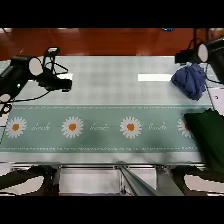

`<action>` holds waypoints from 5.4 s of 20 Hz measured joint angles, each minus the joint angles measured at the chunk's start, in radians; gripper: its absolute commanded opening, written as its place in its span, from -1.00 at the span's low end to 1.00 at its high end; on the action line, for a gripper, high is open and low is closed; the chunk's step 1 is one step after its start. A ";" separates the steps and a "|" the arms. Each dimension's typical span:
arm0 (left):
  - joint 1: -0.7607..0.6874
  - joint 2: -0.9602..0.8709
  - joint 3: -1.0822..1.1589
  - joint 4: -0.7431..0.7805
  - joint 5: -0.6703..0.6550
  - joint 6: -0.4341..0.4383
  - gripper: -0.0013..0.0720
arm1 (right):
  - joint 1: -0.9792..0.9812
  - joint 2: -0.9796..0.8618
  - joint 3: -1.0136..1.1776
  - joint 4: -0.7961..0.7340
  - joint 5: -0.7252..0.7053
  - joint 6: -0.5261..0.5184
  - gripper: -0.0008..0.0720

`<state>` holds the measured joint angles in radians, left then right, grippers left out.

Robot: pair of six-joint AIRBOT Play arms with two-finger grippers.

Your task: Fold the shirts.

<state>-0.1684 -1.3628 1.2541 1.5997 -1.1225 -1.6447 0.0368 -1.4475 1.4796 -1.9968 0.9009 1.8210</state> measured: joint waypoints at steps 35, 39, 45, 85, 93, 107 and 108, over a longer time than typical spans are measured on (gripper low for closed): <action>0.321 0.888 -0.547 -0.352 0.057 0.023 0.43 | -0.035 0.237 0.563 0.643 0.084 -0.389 -0.91; 0.322 0.948 -0.632 -0.363 0.045 0.025 0.43 | 0.097 0.280 0.613 0.644 0.079 -0.393 -0.91; 0.322 0.967 -0.668 -0.370 0.042 0.025 0.43 | 0.359 0.301 0.575 0.657 0.115 -0.382 -0.91; 0.439 0.367 -0.871 -0.892 0.244 0.230 -0.92 | -0.201 0.603 -0.922 0.967 0.110 -0.306 0.14; 0.431 0.253 -0.729 -0.957 0.233 0.447 -0.92 | 0.051 0.408 -0.939 1.083 -0.090 -0.275 0.14; 0.476 0.306 -0.505 -1.007 0.132 0.484 -0.92 | 0.063 0.164 -0.500 1.166 -0.031 -0.374 -0.92; 0.487 0.332 -0.453 -1.026 0.118 0.484 -0.92 | 0.053 0.188 -0.418 1.131 -0.003 -0.367 -0.92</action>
<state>0.3187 -1.0309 0.8009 0.5739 -1.0046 -1.1606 0.0902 -1.2598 1.0618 -0.8661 0.8974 1.4536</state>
